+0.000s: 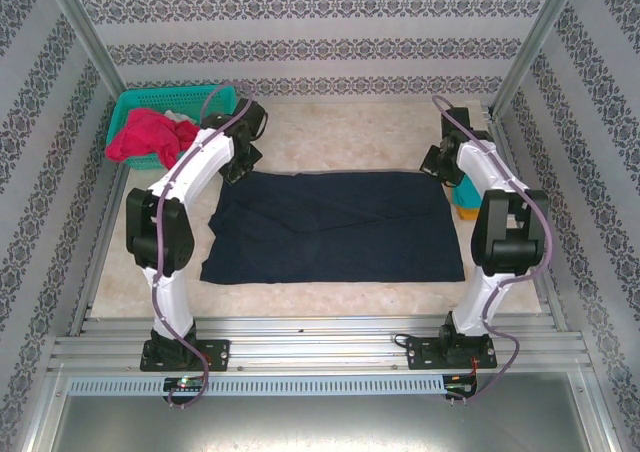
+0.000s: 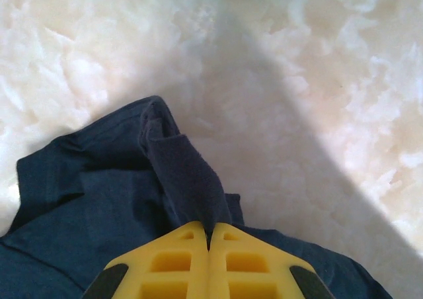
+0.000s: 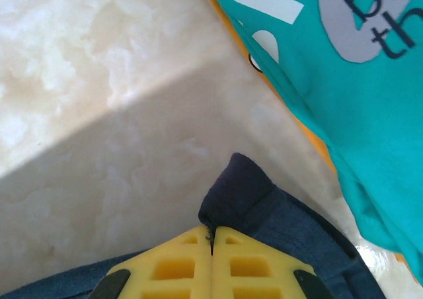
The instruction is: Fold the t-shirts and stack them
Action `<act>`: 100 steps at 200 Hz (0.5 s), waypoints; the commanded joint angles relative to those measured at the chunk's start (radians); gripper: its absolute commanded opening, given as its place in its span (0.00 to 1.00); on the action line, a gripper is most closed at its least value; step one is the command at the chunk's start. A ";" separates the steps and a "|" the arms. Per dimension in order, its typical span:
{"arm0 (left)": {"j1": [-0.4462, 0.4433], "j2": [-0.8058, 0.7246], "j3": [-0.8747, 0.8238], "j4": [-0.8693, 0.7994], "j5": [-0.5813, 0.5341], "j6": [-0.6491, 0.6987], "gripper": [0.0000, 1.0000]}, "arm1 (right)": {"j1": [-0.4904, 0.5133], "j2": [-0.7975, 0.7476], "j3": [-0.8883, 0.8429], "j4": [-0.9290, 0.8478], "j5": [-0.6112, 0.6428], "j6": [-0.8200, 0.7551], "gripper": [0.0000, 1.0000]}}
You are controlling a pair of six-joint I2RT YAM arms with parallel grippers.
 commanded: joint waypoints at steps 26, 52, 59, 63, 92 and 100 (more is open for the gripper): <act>-0.006 -0.163 -0.154 0.043 0.010 -0.005 0.00 | 0.006 -0.231 -0.190 0.042 -0.002 -0.023 0.00; -0.013 -0.230 -0.226 0.042 0.027 -0.013 0.00 | 0.007 -0.339 -0.297 0.035 -0.007 -0.018 0.00; -0.017 -0.248 -0.246 0.038 0.030 -0.014 0.00 | 0.008 -0.368 -0.324 0.032 -0.006 -0.016 0.00; -0.022 -0.259 -0.258 0.036 0.032 -0.015 0.00 | 0.008 -0.383 -0.341 0.031 -0.007 -0.014 0.00; -0.052 -0.348 -0.359 0.028 0.042 -0.047 0.00 | 0.006 -0.483 -0.441 0.014 -0.011 -0.003 0.00; -0.060 -0.376 -0.396 0.025 0.045 -0.060 0.00 | 0.008 -0.505 -0.464 0.008 -0.014 -0.001 0.00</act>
